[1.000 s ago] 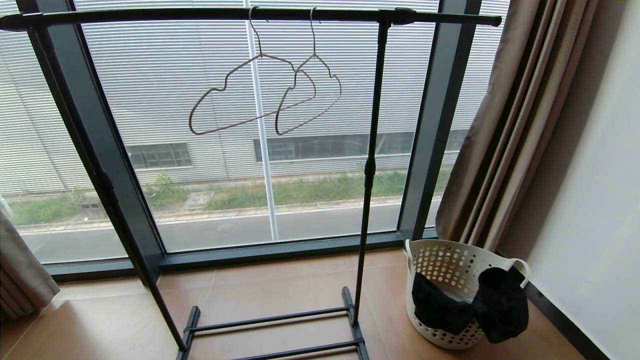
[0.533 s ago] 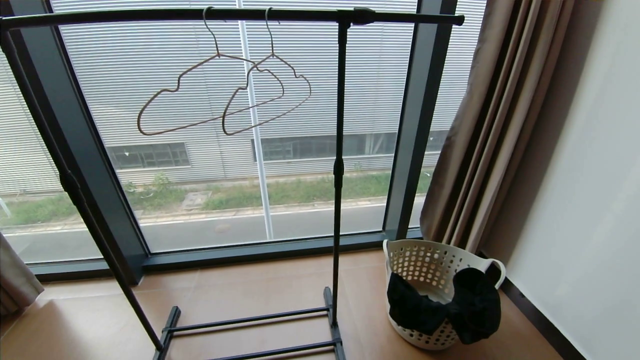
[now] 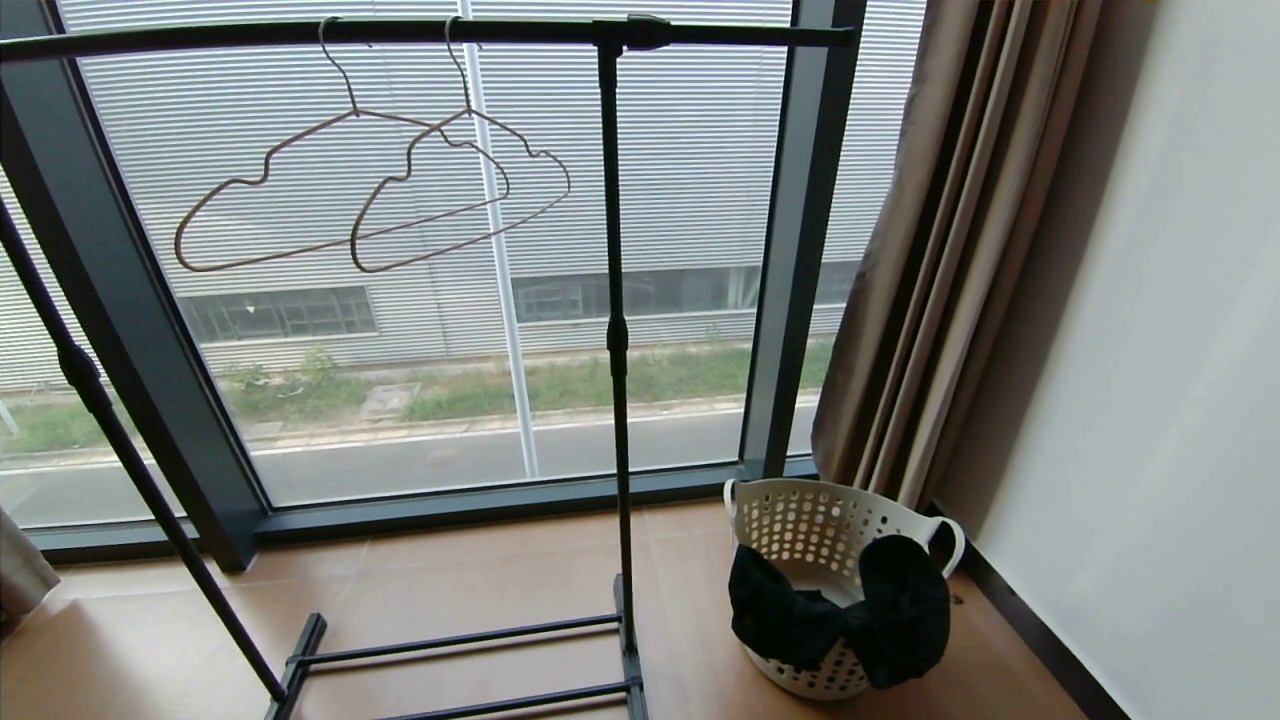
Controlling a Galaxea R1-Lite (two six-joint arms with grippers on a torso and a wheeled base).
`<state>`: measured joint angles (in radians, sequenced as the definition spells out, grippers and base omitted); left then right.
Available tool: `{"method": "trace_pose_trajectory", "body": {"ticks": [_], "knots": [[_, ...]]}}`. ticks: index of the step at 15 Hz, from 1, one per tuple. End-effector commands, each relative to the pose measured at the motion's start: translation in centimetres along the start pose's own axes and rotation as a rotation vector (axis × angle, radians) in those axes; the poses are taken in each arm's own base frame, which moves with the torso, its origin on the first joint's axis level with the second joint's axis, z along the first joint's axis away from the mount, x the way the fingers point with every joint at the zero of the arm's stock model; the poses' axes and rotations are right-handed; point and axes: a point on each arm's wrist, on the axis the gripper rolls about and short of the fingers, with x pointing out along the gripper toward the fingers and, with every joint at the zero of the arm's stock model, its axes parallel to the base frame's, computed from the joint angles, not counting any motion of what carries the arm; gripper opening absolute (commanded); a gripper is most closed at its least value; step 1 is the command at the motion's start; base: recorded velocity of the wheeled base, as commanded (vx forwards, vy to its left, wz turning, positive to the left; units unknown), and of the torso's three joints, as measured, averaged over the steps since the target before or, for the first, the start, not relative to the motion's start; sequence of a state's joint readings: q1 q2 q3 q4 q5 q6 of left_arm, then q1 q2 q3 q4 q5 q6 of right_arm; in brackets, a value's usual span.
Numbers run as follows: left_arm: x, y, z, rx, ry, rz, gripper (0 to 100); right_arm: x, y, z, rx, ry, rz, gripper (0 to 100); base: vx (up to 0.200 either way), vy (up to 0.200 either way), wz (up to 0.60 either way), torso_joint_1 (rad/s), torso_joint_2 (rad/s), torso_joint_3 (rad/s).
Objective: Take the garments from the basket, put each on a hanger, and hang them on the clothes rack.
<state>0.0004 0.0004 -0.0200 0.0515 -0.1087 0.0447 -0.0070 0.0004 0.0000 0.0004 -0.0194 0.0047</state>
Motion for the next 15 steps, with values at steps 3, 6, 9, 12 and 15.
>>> {"method": "trace_pose_trajectory", "body": {"ticks": [3, 6, 9, 12, 15], "knots": [[0.01, 0.0, 0.01, 0.0, 0.0, 0.001, 100, 0.01, 0.0, -0.01, 0.0, 0.002, 0.0, 100, 0.0, 0.0, -0.4, 0.0, 0.0, 0.0], [0.01, 0.0, 0.01, 0.0, 0.0, 0.001, 100, 0.01, 0.0, -0.01, 0.0, 0.002, 0.0, 100, 0.0, 0.0, 0.0, 0.0, 0.0, 0.0], [0.01, 0.0, 0.01, 0.0, 0.0, 0.001, 100, 0.01, 0.0, -0.01, 0.0, 0.002, 0.0, 100, 0.0, 0.0, 0.0, 0.0, 0.0, 0.0], [0.01, 0.0, 0.01, 0.0, 0.0, -0.001, 100, 0.01, 0.0, -0.01, 0.0, 0.002, 0.0, 100, 0.0, 0.0, -0.2, 0.001, 0.0, 0.002], [0.01, 0.0, 0.01, 0.0, 0.0, 0.001, 100, 0.01, 0.0, -0.01, 0.0, 0.002, 0.0, 100, 0.0, 0.0, -0.4, -0.002, 0.0, 0.0]]}}
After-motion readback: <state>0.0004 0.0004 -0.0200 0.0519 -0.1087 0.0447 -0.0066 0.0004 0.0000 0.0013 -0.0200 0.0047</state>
